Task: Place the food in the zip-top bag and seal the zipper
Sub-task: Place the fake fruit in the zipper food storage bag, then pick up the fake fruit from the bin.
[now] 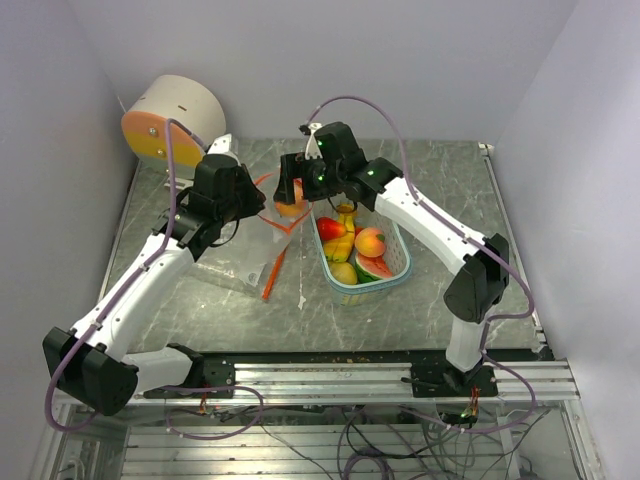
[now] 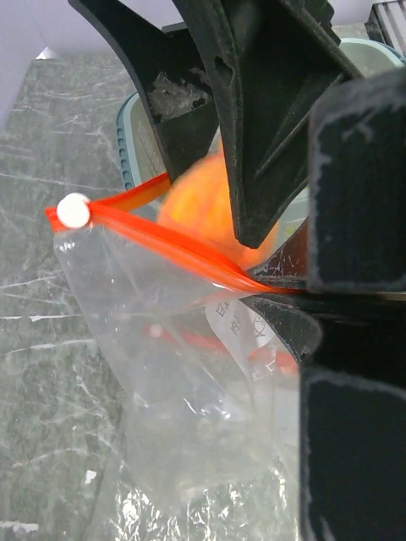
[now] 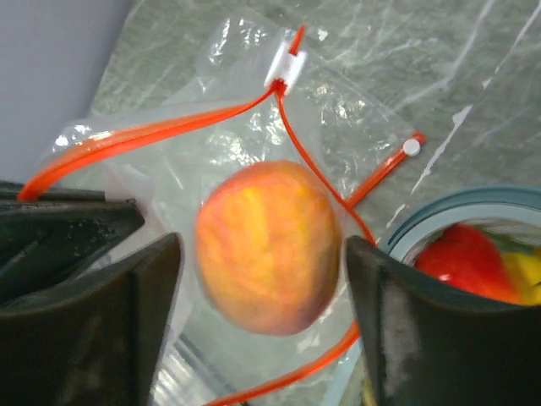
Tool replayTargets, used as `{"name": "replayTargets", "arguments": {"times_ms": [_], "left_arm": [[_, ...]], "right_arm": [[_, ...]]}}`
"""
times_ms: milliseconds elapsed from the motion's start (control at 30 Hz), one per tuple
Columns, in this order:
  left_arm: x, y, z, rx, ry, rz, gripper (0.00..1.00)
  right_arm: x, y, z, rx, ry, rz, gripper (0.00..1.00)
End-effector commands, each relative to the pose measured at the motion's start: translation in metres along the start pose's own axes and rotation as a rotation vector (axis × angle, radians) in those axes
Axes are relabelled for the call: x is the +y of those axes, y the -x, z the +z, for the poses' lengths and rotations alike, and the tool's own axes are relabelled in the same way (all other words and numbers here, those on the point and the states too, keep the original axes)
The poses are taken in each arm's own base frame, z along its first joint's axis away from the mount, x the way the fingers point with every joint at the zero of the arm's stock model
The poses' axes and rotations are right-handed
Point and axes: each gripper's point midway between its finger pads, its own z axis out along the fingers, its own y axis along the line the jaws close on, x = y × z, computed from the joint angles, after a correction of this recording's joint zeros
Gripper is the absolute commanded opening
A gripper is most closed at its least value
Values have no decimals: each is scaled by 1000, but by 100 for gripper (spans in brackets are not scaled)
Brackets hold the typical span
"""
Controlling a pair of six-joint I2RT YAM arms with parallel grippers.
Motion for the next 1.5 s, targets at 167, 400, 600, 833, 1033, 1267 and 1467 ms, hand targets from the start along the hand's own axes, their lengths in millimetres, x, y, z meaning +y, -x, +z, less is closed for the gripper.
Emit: {"name": "replayTargets", "arguments": {"times_ms": [167, 400, 600, 833, 1033, 1267, 1467], "left_arm": [[0, -15, 14, 22, -30, -40, 7], [7, -23, 17, 38, -8, -33, 7], [5, -19, 13, 35, -13, -27, 7], [2, -17, 9, 30, -24, -30, 7], [1, -12, 5, 17, -24, -23, 7], [1, -10, 2, 13, -26, -21, 7], [2, -8, -1, 7, -17, -15, 7]], "right_arm": [[15, 41, -59, -138, -21, -76, 97], [-38, 4, -96, -37, -303, -30, 99], [-91, -71, -114, 182, -540, 8, 97], [-125, -112, -103, 287, -669, 19, 97], [-150, -118, -93, 283, -796, -7, 98], [-180, -131, -72, 276, -889, -45, 98], [-193, -144, -57, 284, -880, -53, 90]]}}
